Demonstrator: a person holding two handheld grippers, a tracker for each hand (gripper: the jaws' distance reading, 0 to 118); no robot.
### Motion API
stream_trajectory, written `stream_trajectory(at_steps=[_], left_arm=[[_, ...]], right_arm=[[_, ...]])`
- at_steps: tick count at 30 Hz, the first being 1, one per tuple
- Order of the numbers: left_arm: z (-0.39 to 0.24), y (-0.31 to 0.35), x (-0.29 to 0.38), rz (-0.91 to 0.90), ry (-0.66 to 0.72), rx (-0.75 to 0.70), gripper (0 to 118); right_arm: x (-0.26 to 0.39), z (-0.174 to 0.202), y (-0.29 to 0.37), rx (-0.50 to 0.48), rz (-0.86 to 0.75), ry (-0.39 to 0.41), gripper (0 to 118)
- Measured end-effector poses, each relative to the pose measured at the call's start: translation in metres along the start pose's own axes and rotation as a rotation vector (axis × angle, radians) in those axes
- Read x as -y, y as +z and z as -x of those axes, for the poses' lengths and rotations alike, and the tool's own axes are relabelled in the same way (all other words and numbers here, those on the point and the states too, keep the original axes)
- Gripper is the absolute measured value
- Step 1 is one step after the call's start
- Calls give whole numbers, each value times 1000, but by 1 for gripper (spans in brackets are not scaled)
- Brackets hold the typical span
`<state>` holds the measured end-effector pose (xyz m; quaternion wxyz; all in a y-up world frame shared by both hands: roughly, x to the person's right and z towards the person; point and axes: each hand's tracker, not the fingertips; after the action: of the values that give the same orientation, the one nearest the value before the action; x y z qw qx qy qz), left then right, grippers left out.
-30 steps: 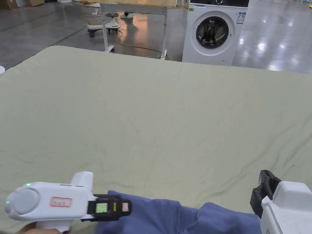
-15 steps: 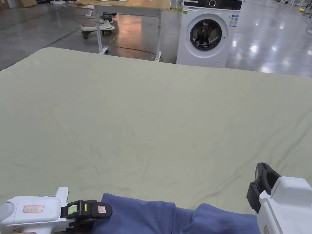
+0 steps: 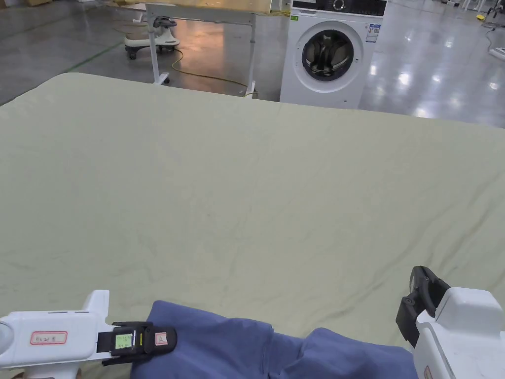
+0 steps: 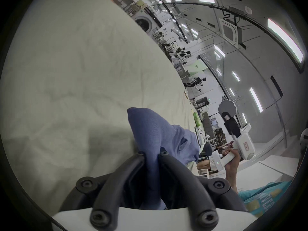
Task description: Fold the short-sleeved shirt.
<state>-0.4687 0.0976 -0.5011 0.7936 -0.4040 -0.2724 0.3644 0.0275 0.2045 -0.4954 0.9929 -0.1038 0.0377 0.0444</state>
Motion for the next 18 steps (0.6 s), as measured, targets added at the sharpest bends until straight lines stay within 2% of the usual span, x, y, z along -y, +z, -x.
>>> stream_trajectory(at_steps=[3, 11, 13, 18], left_arm=[[-17, 27, -14, -1, -98, -127, 4], [-56, 107, -48, 28, -179, -518, 4], [-76, 109, -50, 34, -186, -562, 4], [-137, 80, -46, 84, -240, -569, 5]], right_arm=[[0, -1, 0, -6, -1, -1, 2], [0, 1, -5, -35, -1, -2, 2], [1, 2, -5, -38, -1, -4, 2], [5, 1, -6, -40, 9, -17, 2]])
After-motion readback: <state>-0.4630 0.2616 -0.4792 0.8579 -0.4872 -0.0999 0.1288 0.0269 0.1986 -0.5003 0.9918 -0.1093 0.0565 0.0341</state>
